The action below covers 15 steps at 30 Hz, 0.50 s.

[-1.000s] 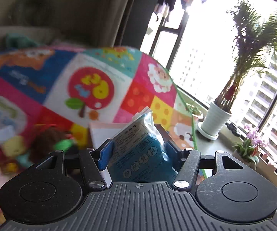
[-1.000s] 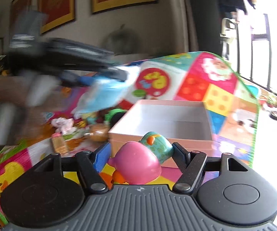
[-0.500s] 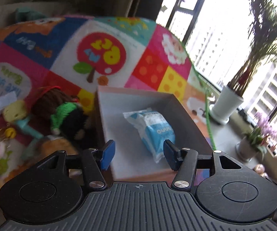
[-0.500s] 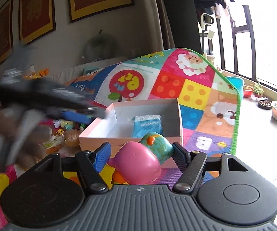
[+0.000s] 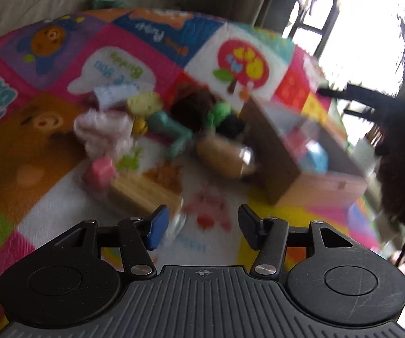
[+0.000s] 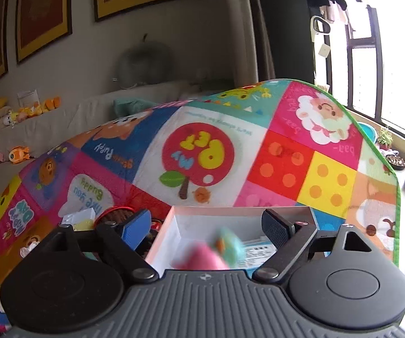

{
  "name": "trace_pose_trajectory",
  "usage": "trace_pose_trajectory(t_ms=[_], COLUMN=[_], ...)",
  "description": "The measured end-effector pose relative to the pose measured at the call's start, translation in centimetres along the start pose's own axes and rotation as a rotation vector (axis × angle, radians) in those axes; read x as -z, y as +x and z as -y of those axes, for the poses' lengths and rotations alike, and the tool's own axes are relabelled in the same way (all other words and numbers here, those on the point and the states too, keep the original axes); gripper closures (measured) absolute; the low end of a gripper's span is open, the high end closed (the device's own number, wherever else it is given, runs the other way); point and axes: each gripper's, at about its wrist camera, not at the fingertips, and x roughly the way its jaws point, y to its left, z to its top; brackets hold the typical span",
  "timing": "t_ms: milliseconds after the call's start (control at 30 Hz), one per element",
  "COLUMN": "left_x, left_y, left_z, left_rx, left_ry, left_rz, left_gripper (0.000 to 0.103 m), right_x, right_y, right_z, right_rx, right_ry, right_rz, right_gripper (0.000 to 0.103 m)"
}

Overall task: Organize objects
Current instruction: 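Lower the pink egg toy into the pink box and open the right gripper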

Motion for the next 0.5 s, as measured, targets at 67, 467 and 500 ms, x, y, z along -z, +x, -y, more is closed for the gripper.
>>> trace_pose_trajectory(t_ms=[67,467,500], left_x=[-2.3,-14.0,-14.2], left_y=[0.3,16.7,17.9], left_z=[-0.2,1.3,1.4], left_rx=[0.054,-0.071,-0.087], left_ry=[-0.06,-0.32,-0.326], left_rz=[0.033,-0.174,-0.184], left_gripper=[0.044,0.04,0.04], right_x=[1.0,9.5,10.1], right_y=[-1.2,-10.5,-10.8], right_z=[-0.8,-1.7,-1.3], right_rx=[-0.019,-0.082,-0.08], right_ry=[-0.028,-0.174,-0.159], right_rz=[0.019,0.082,0.084], right_gripper=[0.015,0.006,0.006])
